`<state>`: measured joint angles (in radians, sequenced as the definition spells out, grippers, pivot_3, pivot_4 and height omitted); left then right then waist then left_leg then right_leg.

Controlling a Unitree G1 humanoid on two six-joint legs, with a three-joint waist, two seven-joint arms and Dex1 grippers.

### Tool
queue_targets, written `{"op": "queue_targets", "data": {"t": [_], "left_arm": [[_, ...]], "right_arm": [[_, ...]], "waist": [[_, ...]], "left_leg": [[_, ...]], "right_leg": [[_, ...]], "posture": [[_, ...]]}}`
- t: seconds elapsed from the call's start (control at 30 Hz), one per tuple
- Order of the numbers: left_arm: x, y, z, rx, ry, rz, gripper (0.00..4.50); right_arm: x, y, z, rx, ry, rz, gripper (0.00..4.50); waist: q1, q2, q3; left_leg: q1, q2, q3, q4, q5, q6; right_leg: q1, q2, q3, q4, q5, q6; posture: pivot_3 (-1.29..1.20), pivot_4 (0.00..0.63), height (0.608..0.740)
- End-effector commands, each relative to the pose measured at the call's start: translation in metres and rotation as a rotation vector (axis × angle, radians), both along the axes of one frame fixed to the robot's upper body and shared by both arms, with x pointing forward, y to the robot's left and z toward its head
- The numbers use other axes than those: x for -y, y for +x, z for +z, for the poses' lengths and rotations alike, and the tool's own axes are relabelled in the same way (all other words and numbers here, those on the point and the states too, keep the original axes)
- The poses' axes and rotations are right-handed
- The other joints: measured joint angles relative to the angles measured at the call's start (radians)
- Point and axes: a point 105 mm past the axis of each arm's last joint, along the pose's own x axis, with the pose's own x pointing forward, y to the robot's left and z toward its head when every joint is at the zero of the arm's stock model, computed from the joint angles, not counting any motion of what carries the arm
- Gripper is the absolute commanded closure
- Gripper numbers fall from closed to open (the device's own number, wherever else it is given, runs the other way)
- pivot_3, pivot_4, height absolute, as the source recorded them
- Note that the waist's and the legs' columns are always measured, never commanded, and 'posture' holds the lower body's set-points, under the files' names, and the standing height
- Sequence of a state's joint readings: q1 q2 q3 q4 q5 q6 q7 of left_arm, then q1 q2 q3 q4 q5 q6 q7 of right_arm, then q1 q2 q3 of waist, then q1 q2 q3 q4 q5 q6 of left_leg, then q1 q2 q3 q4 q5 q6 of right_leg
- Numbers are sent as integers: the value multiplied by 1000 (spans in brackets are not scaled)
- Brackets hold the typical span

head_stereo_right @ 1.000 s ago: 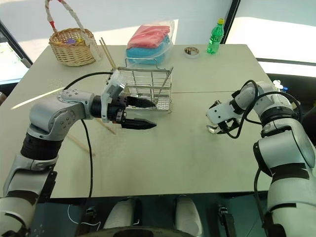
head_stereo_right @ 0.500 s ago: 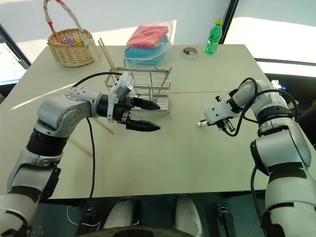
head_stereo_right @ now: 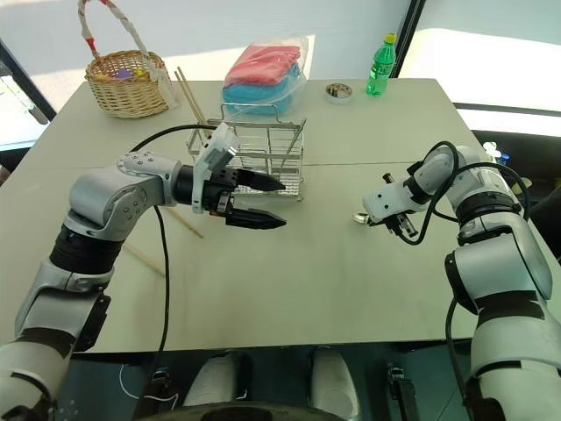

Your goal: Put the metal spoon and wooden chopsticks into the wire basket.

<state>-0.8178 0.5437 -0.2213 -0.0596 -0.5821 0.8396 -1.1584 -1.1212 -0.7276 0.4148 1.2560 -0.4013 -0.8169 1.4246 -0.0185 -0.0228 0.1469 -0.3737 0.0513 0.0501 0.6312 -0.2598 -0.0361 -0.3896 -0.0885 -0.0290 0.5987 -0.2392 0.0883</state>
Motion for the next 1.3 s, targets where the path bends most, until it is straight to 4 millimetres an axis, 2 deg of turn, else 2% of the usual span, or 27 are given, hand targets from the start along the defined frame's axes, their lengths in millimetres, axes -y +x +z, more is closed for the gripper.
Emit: {"op": "queue_targets", "data": {"t": [0.03, 0.07, 0.13, 0.4, 0.77, 0.87, 1.07, 1.3], "left_arm": [[1, 0, 12, 50, -24, -9, 0], [1, -1, 13, 51, -24, -9, 0], [1, 0, 14, 51, -26, -8, 0], [-3, 3, 18, 57, -32, 8, 0], [-5, 3, 21, 65, -48, 37, 0], [-6, 3, 21, 65, -50, 45, 0], [-6, 1, 19, 60, -47, 47, 0], [-7, 2, 21, 58, -45, 52, 0]], "right_arm": [[-1, 2, 10, 30, 45, -10, 3861], [-1, 3, 9, 38, 43, -9, 3539], [-1, 3, 7, 52, 33, -1, 2598], [2, 13, 14, 131, -25, -13, 2598], [17, 27, 17, 253, -288, 68, 2598], [14, 32, 18, 281, -343, 102, 2598], [-1, 39, 18, 308, -323, 105, 2598], [-9, 31, 3, 203, -283, 96, 2598]], "waist": [[0, 0, 0], [0, 0, 0], [0, 0, 0], [0, 0, 0], [0, 1, 1], [-1, 1, 1], [-2, 1, 1], [-2, 1, 1]], "left_leg": [[0, 0, 0, 0, 0, 0], [0, 0, 0, 0, 0, 0], [0, 0, 0, 0, 0, 0], [0, 0, 0, 0, 0, 0], [-1, 0, 0, 0, 0, 0], [-1, 0, 0, 0, 0, 0], [-1, 0, 0, 0, 0, 0], [-1, 0, 0, 0, 0, 0]], "right_leg": [[0, 0, 0, 0, 0, 0], [0, 0, 0, 0, 0, 0], [0, 0, 0, 0, 0, 0], [0, 0, 0, 0, 0, 0], [-2, 0, 0, 0, 0, 0], [-2, 0, 0, 0, 0, 0], [-2, 0, 0, 1, 0, 0], [-2, 0, 0, 1, 0, 0]], "posture": [[0, 150, 723], [0, 150, 723], [0, 150, 723], [0, 150, 723], [0, 150, 723], [0, 150, 723], [0, 150, 723], [0, 150, 723]]}}
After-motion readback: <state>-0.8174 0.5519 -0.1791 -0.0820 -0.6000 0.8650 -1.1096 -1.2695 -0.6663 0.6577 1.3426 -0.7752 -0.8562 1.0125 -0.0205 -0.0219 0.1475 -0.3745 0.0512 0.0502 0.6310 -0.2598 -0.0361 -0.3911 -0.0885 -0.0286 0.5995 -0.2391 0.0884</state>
